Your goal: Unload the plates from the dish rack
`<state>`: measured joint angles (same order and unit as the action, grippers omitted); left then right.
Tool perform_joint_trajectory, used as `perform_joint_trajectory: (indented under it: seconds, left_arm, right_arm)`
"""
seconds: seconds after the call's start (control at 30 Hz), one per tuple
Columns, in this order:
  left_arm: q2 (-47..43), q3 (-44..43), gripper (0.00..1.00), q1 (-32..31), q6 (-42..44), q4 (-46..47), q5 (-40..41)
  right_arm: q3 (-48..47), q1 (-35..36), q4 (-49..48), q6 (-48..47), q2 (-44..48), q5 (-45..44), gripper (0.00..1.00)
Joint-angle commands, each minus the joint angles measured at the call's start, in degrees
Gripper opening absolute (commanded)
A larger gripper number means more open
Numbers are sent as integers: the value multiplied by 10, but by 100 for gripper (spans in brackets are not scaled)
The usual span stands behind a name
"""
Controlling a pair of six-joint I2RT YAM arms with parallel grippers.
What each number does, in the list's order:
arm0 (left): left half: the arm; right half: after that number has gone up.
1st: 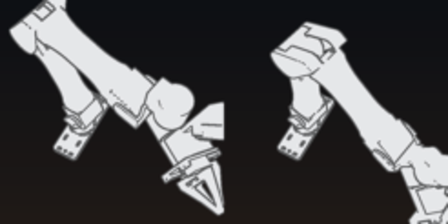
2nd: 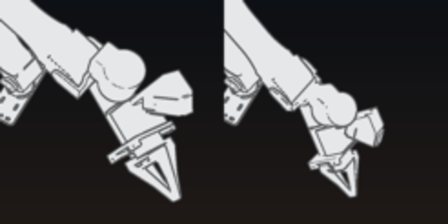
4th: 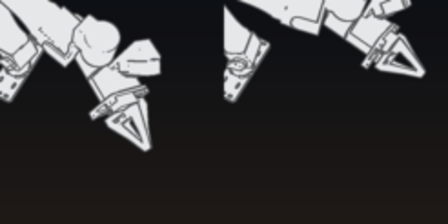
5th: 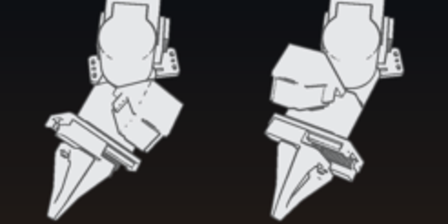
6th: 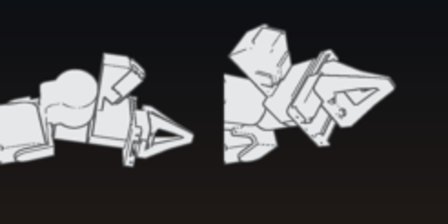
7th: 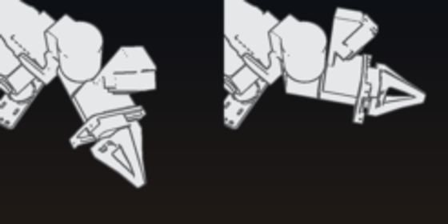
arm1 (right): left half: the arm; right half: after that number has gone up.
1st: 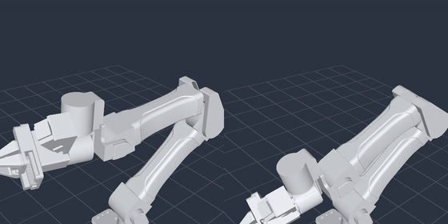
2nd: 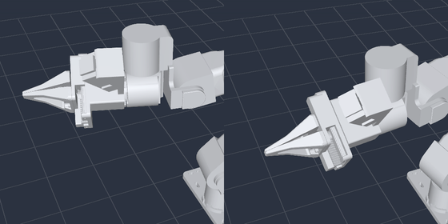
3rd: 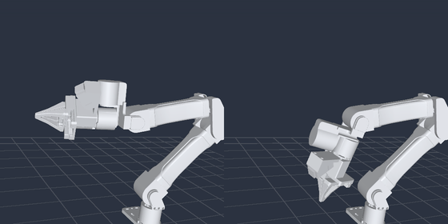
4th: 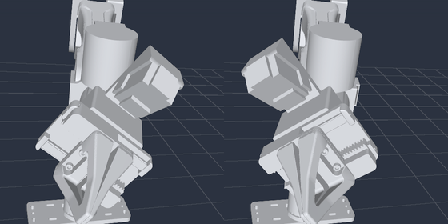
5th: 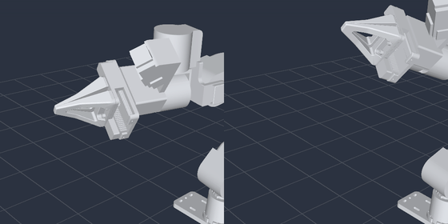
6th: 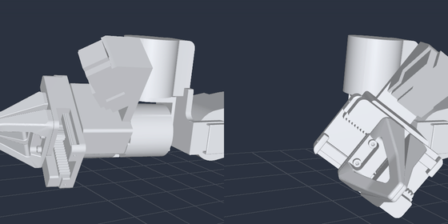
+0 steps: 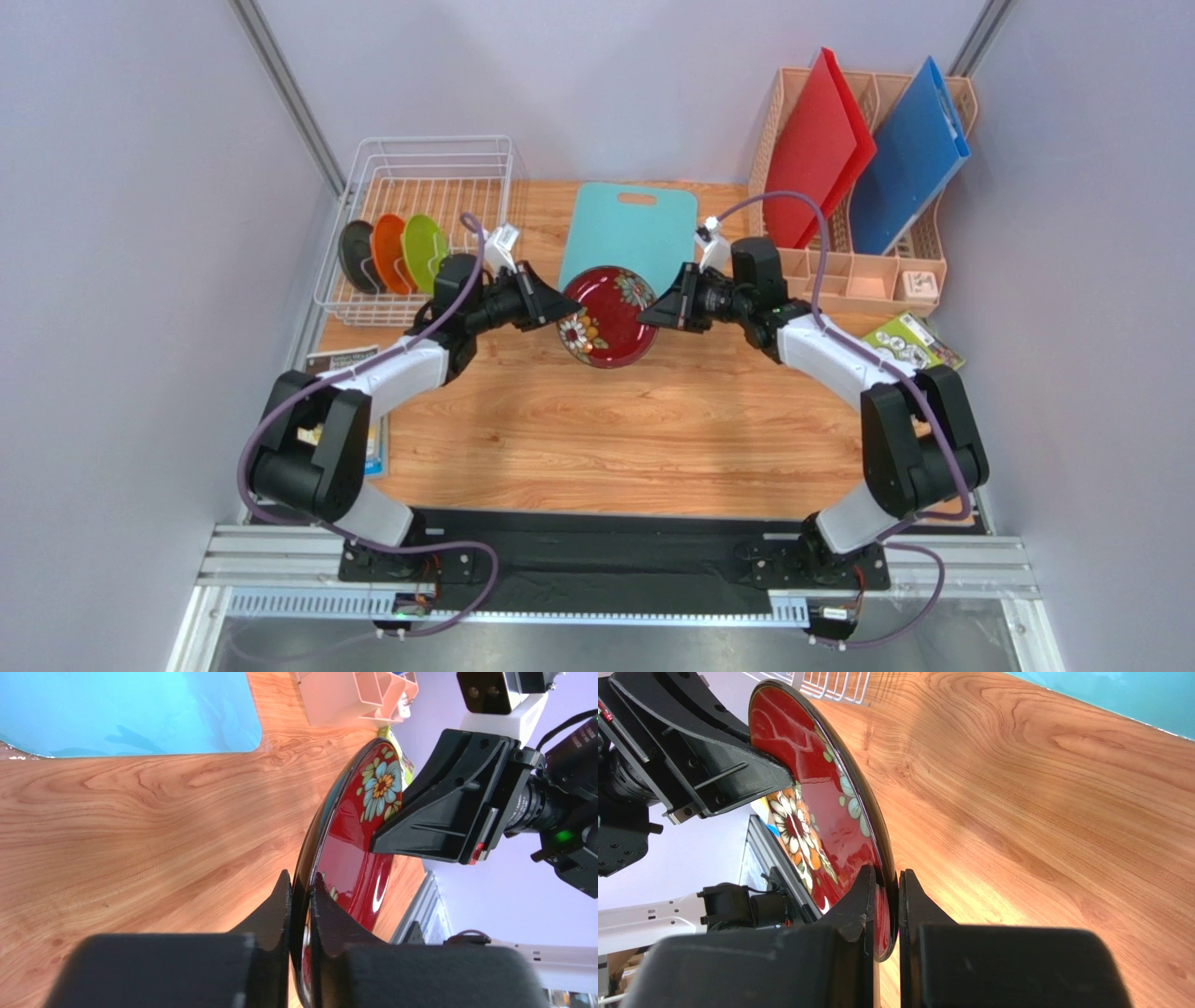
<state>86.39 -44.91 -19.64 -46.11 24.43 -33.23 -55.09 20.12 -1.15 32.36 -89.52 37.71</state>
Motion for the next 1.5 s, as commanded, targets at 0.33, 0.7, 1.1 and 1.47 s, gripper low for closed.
perform_joint_trajectory:
  seconds: [0.33, 0.7, 1.1, 1.47]
  left_arm:
    - [-145, -46, 94, -13, 231, -214, 251]
    - [-194, -80, 100, -13, 351, -293, 526]
    - [-144, -97, 100, -11, 352, -302, 578]
    - [-114, -121, 100, 28, 341, -316, 546]
  right_arm:
    - [2, -50, 142, -55, 91, -107, 0]
    - [56, -52, 89, -45, 8, -29, 0]
    - [44, -31, 140, -65, -75, -30, 5]
    - [53, -17, 198, -69, -70, -136, 42]
